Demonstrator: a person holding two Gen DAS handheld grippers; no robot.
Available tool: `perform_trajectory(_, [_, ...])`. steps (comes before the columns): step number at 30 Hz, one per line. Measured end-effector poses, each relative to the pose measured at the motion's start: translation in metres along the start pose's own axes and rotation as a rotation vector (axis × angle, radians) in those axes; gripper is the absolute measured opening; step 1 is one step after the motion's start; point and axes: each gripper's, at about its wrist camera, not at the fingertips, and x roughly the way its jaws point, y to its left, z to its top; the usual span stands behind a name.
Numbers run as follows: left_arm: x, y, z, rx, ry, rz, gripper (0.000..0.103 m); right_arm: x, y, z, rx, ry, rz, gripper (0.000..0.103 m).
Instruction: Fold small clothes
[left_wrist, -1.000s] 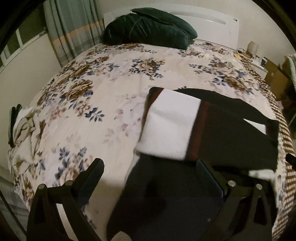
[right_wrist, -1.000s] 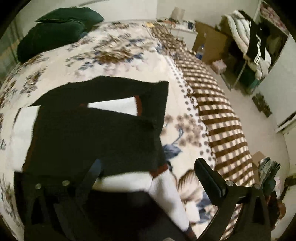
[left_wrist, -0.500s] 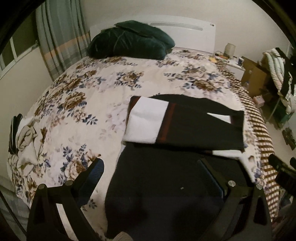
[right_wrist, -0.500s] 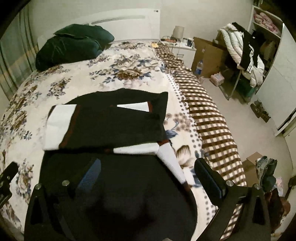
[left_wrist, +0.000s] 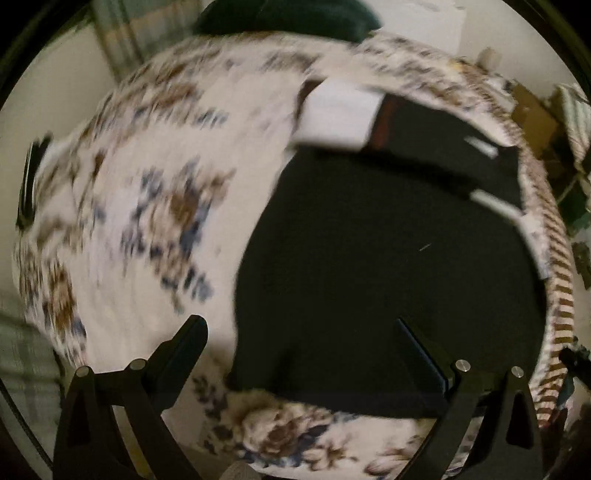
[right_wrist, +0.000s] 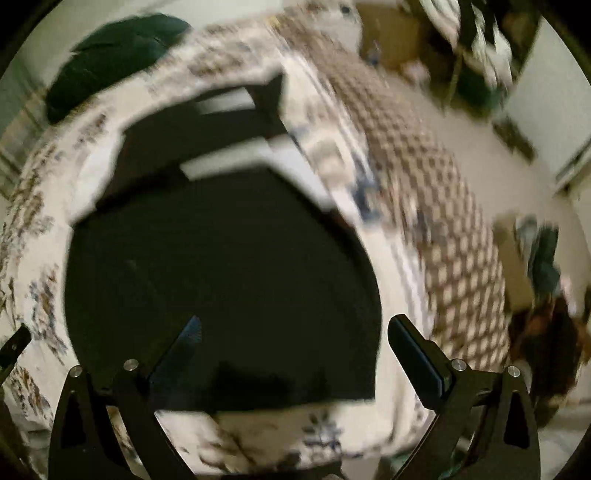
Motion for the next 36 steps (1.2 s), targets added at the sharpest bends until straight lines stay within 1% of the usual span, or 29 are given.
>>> perform_trajectory(2, [0.024, 0.017, -0.011, -0.034, 0.035, -0.001, 0.103, 0.031, -0.026, -0.02, 0.061, 0.075, 0.007, 0.103])
perform_trajectory(3, [0.038, 0.025, -0.016, -0.048, 0.054, 0.004, 0.103, 0.043, -0.034, -0.027, 0.086, 0.098, 0.006, 0.103])
perform_trajectory(4, [0.045, 0.028, -0.017, -0.059, 0.063, -0.008, 0.103, 0.054, -0.043, -0.033, 0.113, 0.116, 0.014, 0.103])
perform_trajectory(5, [0.056, 0.034, -0.02, -0.069, 0.076, -0.02, 0.103, 0.068, -0.059, -0.041, 0.168, 0.14, 0.023, 0.103])
perform_trajectory(6, [0.065, 0.037, -0.022, -0.073, 0.089, -0.017, 0.103, 0.076, -0.068, -0.044, 0.2, 0.149, 0.031, 0.103])
perform_trajectory(8, [0.083, 0.042, -0.026, -0.085, 0.108, -0.064, 0.103, 0.091, -0.089, -0.047, 0.265, 0.152, 0.039, 0.103])
perform_trajectory(10, [0.1, 0.043, -0.029, -0.083, 0.13, -0.085, 0.103, 0.103, -0.104, -0.051, 0.301, 0.152, 0.054, 0.103])
perform_trajectory(13, [0.121, 0.043, -0.036, -0.061, 0.165, -0.097, 0.102, 0.121, -0.117, -0.054, 0.324, 0.175, 0.086, 0.103])
perform_trajectory(14, [0.127, 0.043, -0.039, -0.056, 0.168, -0.104, 0.101, 0.13, -0.121, -0.057, 0.337, 0.192, 0.134, 0.102])
perform_trajectory(17, [0.132, 0.047, -0.044, -0.063, 0.165, -0.116, 0.101, 0.148, -0.122, -0.065, 0.343, 0.233, 0.199, 0.102])
perform_trajectory(18, [0.132, 0.049, -0.046, -0.075, 0.159, -0.119, 0.099, 0.152, -0.121, -0.068, 0.35, 0.243, 0.22, 0.1])
perform_trajectory(19, [0.131, 0.051, -0.048, -0.086, 0.155, -0.124, 0.091, 0.155, -0.12, -0.071, 0.355, 0.251, 0.238, 0.093])
perform_trajectory(20, [0.131, 0.053, -0.049, -0.093, 0.154, -0.131, 0.085, 0.157, -0.116, -0.074, 0.352, 0.252, 0.254, 0.091])
perform_trajectory(21, [0.131, 0.055, -0.051, -0.097, 0.157, -0.137, 0.073, 0.155, -0.115, -0.076, 0.347, 0.243, 0.246, 0.085])
perform_trajectory(22, [0.129, 0.056, -0.052, -0.097, 0.157, -0.147, 0.06, 0.152, -0.113, -0.078, 0.346, 0.228, 0.25, 0.074])
perform_trajectory(23, [0.127, 0.056, -0.054, -0.097, 0.152, -0.171, 0.051, 0.15, -0.112, -0.079, 0.347, 0.221, 0.264, 0.067])
perform_trajectory(24, [0.124, 0.055, -0.056, -0.094, 0.144, -0.18, 0.027, 0.148, -0.113, -0.079, 0.348, 0.219, 0.273, 0.05])
perform_trajectory(25, [0.119, 0.056, -0.057, -0.089, 0.136, -0.184, 0.012, 0.146, -0.111, -0.08, 0.349, 0.223, 0.279, 0.031])
perform_trajectory(27, [0.109, 0.055, -0.06, -0.085, 0.117, -0.194, 0.009, 0.141, -0.111, -0.081, 0.35, 0.235, 0.285, 0.014])
perform_trajectory(28, [0.1, 0.057, -0.061, -0.094, 0.104, -0.206, 0.009, 0.138, -0.112, -0.081, 0.349, 0.235, 0.283, 0.011])
perform_trajectory(31, [0.07, 0.066, -0.059, -0.143, 0.078, -0.257, 0.008, 0.122, -0.11, -0.074, 0.342, 0.232, 0.317, 0.01])
perform_trajectory(33, [0.045, 0.074, -0.051, -0.189, 0.055, -0.302, 0.008, 0.102, -0.109, -0.069, 0.333, 0.217, 0.353, 0.01])
perform_trajectory(35, [0.026, 0.085, -0.033, -0.228, 0.031, -0.347, 0.008, 0.086, -0.111, -0.062, 0.329, 0.202, 0.375, 0.009])
perform_trajectory(36, [0.016, 0.083, -0.022, -0.24, 0.02, -0.359, 0.008, 0.074, -0.11, -0.056, 0.327, 0.191, 0.39, 0.009])
